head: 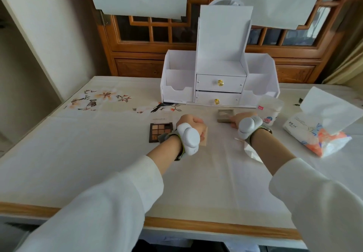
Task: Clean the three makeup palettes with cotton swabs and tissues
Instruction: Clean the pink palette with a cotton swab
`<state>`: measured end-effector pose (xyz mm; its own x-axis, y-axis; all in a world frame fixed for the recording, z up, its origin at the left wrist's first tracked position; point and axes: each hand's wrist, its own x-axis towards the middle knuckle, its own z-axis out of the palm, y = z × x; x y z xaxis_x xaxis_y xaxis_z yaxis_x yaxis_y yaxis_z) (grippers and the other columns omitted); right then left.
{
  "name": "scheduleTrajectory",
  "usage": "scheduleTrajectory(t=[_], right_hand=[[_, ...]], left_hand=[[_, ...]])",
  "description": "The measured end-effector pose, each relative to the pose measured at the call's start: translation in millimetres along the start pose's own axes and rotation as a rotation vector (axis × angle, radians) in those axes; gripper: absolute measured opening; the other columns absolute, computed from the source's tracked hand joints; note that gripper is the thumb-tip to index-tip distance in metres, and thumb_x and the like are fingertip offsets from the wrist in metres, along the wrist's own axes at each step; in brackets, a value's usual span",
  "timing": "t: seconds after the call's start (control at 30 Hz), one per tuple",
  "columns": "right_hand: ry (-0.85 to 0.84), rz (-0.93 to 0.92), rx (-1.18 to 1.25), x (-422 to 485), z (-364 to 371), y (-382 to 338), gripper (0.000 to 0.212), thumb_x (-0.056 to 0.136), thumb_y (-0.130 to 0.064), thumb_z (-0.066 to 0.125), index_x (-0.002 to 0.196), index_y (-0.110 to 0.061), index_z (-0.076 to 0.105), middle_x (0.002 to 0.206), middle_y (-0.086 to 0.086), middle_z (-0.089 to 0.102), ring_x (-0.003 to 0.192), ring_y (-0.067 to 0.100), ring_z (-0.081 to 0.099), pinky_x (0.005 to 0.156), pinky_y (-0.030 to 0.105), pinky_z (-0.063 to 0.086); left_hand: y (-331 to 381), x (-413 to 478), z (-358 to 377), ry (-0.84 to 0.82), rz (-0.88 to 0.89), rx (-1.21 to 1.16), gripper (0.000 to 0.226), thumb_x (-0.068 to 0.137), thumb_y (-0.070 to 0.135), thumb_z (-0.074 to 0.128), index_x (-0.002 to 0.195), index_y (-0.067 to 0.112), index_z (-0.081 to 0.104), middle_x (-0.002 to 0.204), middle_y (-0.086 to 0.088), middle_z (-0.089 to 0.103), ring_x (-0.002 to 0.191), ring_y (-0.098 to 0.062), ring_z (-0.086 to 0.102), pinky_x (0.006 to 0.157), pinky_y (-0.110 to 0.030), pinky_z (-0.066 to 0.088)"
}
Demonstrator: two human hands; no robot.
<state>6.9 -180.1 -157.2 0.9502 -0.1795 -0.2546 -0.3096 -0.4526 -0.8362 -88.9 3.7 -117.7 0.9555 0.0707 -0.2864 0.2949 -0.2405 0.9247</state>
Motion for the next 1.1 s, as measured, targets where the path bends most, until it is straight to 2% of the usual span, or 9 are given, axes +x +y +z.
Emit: scheduleTrajectory(t=[0.1, 0.17, 0.27, 0.37, 0.6, 0.7, 0.77, 0.93, 1.1], right_hand=[[0.157, -0.011, -0.023, -13, 1, -12, 0.036, 0.089, -0.013, 0.055, 0.124, -0.005, 0.054, 0.129, 0.013, 0.054, 0.119, 0.03, 0.05, 0.091, 0.03, 0.042], [0.21, -0.047, -0.023, -18, 6, -18, 0.035, 0.086, -0.005, 0.054, 0.121, -0.008, 0.059, 0.126, 0.012, 0.058, 0.114, 0.03, 0.055, 0.091, 0.03, 0.045], [0.153, -0.09, 0.06, -29, 24, -27, 0.033, 0.083, -0.005, 0.053, 0.115, -0.007, 0.063, 0.1, 0.012, 0.066, 0.093, 0.029, 0.061, 0.089, 0.036, 0.051], [-0.03, -0.078, 0.161, -36, 41, -31, 0.034, 0.085, -0.005, 0.056, 0.118, -0.006, 0.057, 0.073, 0.005, 0.057, 0.064, 0.02, 0.055, 0.066, 0.031, 0.052], [-0.041, -0.145, 0.185, -48, 65, -34, 0.016, 0.089, -0.005, 0.053, 0.084, -0.013, 0.065, 0.084, 0.01, 0.065, 0.055, 0.016, 0.051, 0.061, 0.03, 0.05], [-0.056, -0.156, 0.236, -57, 68, -30, 0.031, 0.089, 0.004, 0.044, 0.07, -0.014, 0.062, 0.071, 0.007, 0.062, 0.051, 0.014, 0.047, 0.049, 0.022, 0.041], [-0.091, -0.171, 0.229, -62, 66, -27, 0.03, 0.089, 0.003, 0.044, 0.071, -0.012, 0.062, 0.068, 0.006, 0.062, 0.051, 0.014, 0.047, 0.049, 0.021, 0.04], [-0.157, -0.226, 0.134, -76, 54, -16, 0.014, 0.091, -0.004, 0.052, 0.088, -0.004, 0.065, 0.066, 0.004, 0.064, 0.051, 0.013, 0.048, 0.051, 0.02, 0.041], [-0.182, -0.223, 0.125, -93, 44, -1, 0.014, 0.09, -0.008, 0.055, 0.081, -0.006, 0.065, 0.069, 0.005, 0.066, 0.049, 0.014, 0.045, 0.044, 0.017, 0.042]], left_hand=[[3, -5, -7, 0.01, 0.01, -0.011, 0.015, 0.084, -0.005, 0.058, 0.095, 0.005, 0.062, 0.082, -0.009, 0.061, 0.054, -0.02, 0.057, 0.038, -0.016, 0.043], [0, -6, -12, 0.015, 0.028, -0.023, 0.027, 0.084, -0.007, 0.057, 0.11, 0.0, 0.058, 0.076, -0.01, 0.058, 0.037, -0.011, 0.054, 0.034, -0.015, 0.039], [-3, -6, -19, 0.052, 0.034, -0.011, 0.028, 0.085, -0.005, 0.055, 0.112, -0.002, 0.058, 0.07, -0.006, 0.057, 0.04, -0.011, 0.055, 0.043, -0.018, 0.043], [-6, -7, -27, 0.068, 0.038, 0.049, 0.028, 0.085, 0.002, 0.06, 0.112, 0.002, 0.06, 0.067, -0.004, 0.058, 0.058, -0.019, 0.058, 0.049, -0.019, 0.043], [-15, -21, -44, 0.098, 0.043, 0.027, 0.028, 0.086, 0.003, 0.062, 0.113, -0.001, 0.059, 0.085, -0.012, 0.065, 0.05, -0.007, 0.059, 0.047, -0.017, 0.044], [-22, -22, -50, 0.122, 0.054, 0.072, 0.028, 0.085, 0.003, 0.061, 0.112, 0.0, 0.061, 0.104, -0.018, 0.067, 0.074, -0.02, 0.068, 0.071, -0.025, 0.055], [-24, -22, -54, 0.143, 0.062, 0.121, 0.027, 0.084, 0.002, 0.059, 0.11, 0.003, 0.064, 0.108, -0.021, 0.067, 0.097, -0.033, 0.065, 0.088, -0.037, 0.053], [-28, -25, -53, 0.155, 0.051, 0.096, 0.028, 0.081, -0.004, 0.057, 0.108, -0.002, 0.064, 0.065, -0.005, 0.058, 0.074, -0.025, 0.056, 0.073, -0.029, 0.048], [-37, -25, -42, 0.094, 0.022, 0.17, 0.036, 0.084, -0.001, 0.059, 0.12, 0.0, 0.059, 0.102, -0.021, 0.066, 0.09, -0.03, 0.061, 0.08, -0.03, 0.05]])
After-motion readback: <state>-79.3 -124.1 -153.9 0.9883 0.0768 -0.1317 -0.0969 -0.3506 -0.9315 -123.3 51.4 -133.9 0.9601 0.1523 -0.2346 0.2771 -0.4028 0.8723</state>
